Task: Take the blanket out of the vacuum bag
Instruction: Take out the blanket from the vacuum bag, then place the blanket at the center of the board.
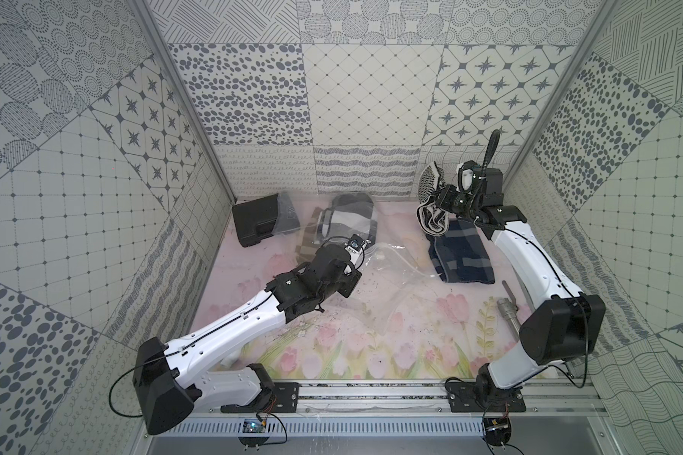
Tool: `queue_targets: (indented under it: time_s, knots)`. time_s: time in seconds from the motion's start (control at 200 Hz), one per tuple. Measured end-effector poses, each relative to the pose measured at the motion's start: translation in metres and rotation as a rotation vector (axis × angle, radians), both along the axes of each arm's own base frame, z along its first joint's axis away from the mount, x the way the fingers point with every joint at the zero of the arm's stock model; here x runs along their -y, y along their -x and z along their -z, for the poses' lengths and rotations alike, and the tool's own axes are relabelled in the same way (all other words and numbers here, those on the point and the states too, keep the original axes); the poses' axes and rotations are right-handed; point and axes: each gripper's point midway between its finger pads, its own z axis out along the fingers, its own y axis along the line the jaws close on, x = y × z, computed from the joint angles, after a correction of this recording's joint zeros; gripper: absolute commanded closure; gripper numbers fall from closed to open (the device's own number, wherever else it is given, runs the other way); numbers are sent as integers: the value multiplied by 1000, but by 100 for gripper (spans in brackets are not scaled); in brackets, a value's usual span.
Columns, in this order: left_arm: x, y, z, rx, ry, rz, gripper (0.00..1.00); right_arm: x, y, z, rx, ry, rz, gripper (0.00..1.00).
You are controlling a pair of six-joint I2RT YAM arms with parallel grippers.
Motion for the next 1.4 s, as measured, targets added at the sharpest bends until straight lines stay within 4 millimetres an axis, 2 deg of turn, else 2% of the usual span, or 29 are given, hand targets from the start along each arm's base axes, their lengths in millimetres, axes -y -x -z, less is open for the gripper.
queue_targets:
  time_s: [0.225,0.45,0.54,0.64,0.76,0.951,1.071,1.156,1.191,1.236,1.306,1.346,1.361,1.381,1.401]
  knots:
    - [6,-9,-1,-2,-24,-15,100,12,-40,23,-21,-54,-25,100]
    - [15,-17,3,-14,-41,-15,100,8,-46,20,2,-89,-61,100]
    - [18,-19,7,-21,-50,-15,100,16,-44,26,13,-142,-65,100]
    - [21,-22,10,-28,-57,-14,100,42,-31,58,-41,-189,-14,100]
    - [25,-25,16,-39,-67,-12,100,78,1,98,-125,-213,74,100]
    - [34,-29,24,-63,-78,11,100,133,51,134,-139,-222,208,100]
    - [40,-30,24,-69,-80,30,100,156,73,167,-190,-233,277,100]
    - [43,-30,24,-71,-78,40,100,160,81,180,-224,-231,296,100]
    - [43,-30,24,-71,-78,41,100,160,82,182,-227,-225,297,87]
    - [43,-30,24,-71,-78,45,100,163,83,183,-225,-213,300,59]
    - [44,-29,24,-74,-75,50,100,166,84,185,-225,-189,298,47]
    - [44,-29,23,-74,-72,52,100,168,86,187,-230,-172,299,37]
    - [44,-28,23,-76,-71,54,100,169,87,188,-231,-164,299,30]
    - [44,-28,22,-76,-69,56,100,172,88,189,-237,-154,306,8]
    - [44,-27,22,-76,-68,56,100,174,90,190,-243,-143,312,2]
